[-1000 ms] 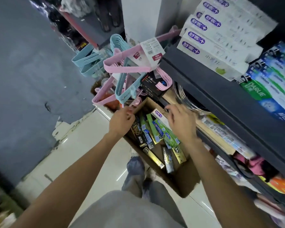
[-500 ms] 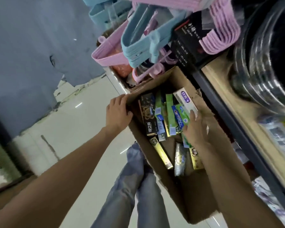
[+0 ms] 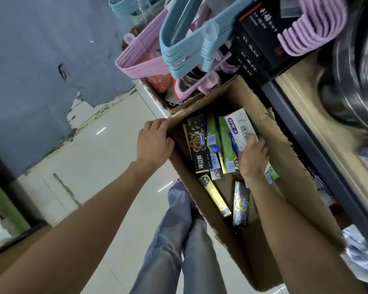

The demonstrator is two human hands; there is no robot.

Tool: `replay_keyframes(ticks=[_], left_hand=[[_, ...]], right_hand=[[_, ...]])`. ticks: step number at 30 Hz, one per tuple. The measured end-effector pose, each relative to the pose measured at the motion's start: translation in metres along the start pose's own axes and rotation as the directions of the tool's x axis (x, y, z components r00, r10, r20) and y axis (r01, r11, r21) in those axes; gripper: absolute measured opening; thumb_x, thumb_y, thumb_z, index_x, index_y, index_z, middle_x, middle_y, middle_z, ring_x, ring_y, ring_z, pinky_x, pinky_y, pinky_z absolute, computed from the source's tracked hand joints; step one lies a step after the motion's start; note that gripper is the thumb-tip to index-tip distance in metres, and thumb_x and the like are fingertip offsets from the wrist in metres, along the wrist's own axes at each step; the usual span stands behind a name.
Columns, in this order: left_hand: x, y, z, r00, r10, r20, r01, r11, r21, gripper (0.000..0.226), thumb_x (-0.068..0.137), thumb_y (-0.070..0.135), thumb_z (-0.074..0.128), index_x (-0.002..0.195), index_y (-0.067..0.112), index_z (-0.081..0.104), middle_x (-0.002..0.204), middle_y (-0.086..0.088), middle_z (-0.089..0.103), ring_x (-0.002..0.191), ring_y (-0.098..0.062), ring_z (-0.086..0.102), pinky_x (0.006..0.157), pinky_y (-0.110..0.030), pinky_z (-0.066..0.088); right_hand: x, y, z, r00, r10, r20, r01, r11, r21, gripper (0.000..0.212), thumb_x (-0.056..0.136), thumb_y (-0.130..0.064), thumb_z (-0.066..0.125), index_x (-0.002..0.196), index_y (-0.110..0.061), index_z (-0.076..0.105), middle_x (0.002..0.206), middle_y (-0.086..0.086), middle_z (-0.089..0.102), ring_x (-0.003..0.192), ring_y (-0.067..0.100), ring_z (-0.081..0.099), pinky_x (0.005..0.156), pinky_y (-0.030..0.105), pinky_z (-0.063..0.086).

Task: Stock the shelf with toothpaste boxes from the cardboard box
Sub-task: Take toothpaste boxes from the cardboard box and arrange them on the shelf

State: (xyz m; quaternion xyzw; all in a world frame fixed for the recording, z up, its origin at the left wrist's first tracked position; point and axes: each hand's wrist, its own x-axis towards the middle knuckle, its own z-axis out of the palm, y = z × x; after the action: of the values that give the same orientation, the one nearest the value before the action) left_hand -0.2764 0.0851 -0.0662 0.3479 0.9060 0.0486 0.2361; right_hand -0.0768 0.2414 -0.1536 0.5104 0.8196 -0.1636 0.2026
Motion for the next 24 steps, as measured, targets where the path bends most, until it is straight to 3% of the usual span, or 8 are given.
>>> replay_keyframes(ticks=[3,6,9,11,14,16,20,24], left_hand=[[0.000,-0.001,0.001,1.000,-0.003,0.003,0.003,1.000,-0.008,0.052,0.088,0.015,0.048,0.140,0.019,0.043,0.138,-0.004,0.050,0.126,-0.027,0.040,0.104,-0.040,0.035],[0.002,0.001,-0.001,0.998,-0.026,0.059,0.026,1.000,0.002,0.054,0.089,0.019,0.049,0.142,0.019,0.040,0.142,-0.005,0.046,0.130,-0.028,0.036,0.108,-0.041,0.032],[-0.012,0.009,-0.010,0.996,0.048,0.078,-0.042,0.996,-0.078,0.061,0.083,0.031,0.053,0.141,0.020,0.042,0.145,-0.007,0.041,0.132,-0.029,0.035,0.110,-0.044,0.028],[-0.032,0.021,-0.022,0.970,0.187,0.154,-0.132,0.941,-0.311,0.063,0.081,0.035,0.057,0.141,0.021,0.042,0.145,-0.007,0.039,0.131,-0.026,0.037,0.109,-0.043,0.032],[-0.067,0.043,-0.053,0.776,0.423,0.467,-0.089,0.807,-0.583,0.075,0.082,0.029,0.072,0.144,0.029,0.031,0.146,0.006,0.029,0.128,-0.005,0.033,0.106,-0.020,0.031],[-0.089,0.054,-0.075,0.718,0.487,0.497,-0.034,0.737,-0.675,0.078,0.079,0.026,0.075,0.143,0.034,0.030,0.143,0.012,0.032,0.123,0.003,0.038,0.097,-0.006,0.032],[-0.120,0.071,-0.136,0.857,0.363,0.366,0.115,0.558,-0.822,0.052,0.086,0.040,0.058,0.135,0.031,0.044,0.137,0.012,0.048,0.112,0.009,0.051,0.100,-0.020,0.043],[-0.137,0.087,-0.186,0.860,0.423,0.286,-0.030,0.601,-0.799,0.060,0.086,0.057,0.050,0.140,0.033,0.037,0.136,0.016,0.045,0.123,-0.004,0.045,0.103,-0.027,0.040]], right_hand=[[0.005,0.006,-0.004,0.998,0.015,0.057,-0.019,0.998,0.054,0.055,0.084,-0.016,0.065,0.128,-0.017,0.031,0.119,0.019,0.047,0.103,0.039,0.050,0.084,0.048,0.041],[0.001,-0.001,-0.027,0.980,-0.015,0.198,-0.057,0.934,0.352,0.066,0.081,-0.018,0.071,0.129,-0.022,0.025,0.126,0.013,0.052,0.100,0.036,0.059,0.080,0.048,0.052],[-0.026,-0.015,-0.063,0.895,-0.066,0.442,-0.319,0.597,0.736,0.074,0.085,-0.018,0.068,0.140,-0.028,0.019,0.135,0.006,0.051,0.108,0.028,0.059,0.077,0.041,0.054],[-0.054,-0.022,-0.087,0.838,-0.099,0.536,-0.461,0.394,0.795,0.075,0.086,-0.021,0.067,0.142,-0.034,0.019,0.132,0.002,0.054,0.108,0.023,0.060,0.074,0.036,0.053],[-0.091,-0.028,-0.120,0.820,-0.128,0.558,-0.532,0.190,0.825,0.069,0.087,-0.022,0.066,0.139,-0.040,0.023,0.124,0.001,0.059,0.106,0.021,0.061,0.079,0.040,0.053],[-0.113,-0.032,-0.143,0.829,-0.109,0.548,-0.541,0.089,0.836,0.062,0.088,-0.022,0.064,0.134,-0.042,0.028,0.116,0.002,0.062,0.104,0.022,0.062,0.079,0.040,0.053],[-0.153,-0.042,-0.190,0.861,0.052,0.506,-0.497,-0.125,0.859,0.060,0.088,-0.024,0.065,0.135,-0.036,0.029,0.117,0.009,0.063,0.105,0.027,0.062,0.084,0.047,0.053],[-0.187,-0.066,-0.246,0.853,0.224,0.472,-0.352,-0.419,0.837,0.062,0.088,-0.016,0.065,0.135,-0.029,0.027,0.107,0.013,0.063,0.093,0.027,0.063,0.059,0.034,0.057]])
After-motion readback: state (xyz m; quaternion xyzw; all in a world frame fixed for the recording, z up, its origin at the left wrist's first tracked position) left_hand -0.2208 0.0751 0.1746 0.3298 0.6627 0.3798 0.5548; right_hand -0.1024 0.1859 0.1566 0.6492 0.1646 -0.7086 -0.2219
